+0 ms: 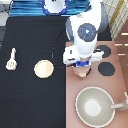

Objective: Take the lid off the pot, put the pot on the plate, and use the tool to push the pot to the front of the table.

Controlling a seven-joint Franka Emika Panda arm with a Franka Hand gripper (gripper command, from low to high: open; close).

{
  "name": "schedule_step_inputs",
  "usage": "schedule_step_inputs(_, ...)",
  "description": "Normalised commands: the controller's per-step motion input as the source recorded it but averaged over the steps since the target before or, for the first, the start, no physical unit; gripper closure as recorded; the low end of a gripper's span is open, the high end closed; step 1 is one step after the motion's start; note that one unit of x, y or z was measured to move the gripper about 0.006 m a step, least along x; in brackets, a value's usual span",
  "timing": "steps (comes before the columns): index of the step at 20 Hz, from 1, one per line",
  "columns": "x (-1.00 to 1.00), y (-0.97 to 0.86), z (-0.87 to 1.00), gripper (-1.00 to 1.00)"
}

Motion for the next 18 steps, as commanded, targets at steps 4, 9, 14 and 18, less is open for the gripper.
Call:
schedule_step_inputs(4, -0.62, 0.07, 0.82, 1.00)
schedule_step_inputs(9, -0.92, -0.05, 0.83, 1.00)
schedule_step_inputs(14, -1.00, -0.07, 0.67, 1.00)
schedule_step_inputs(18, -1.00, -0.03, 0.26, 1.00)
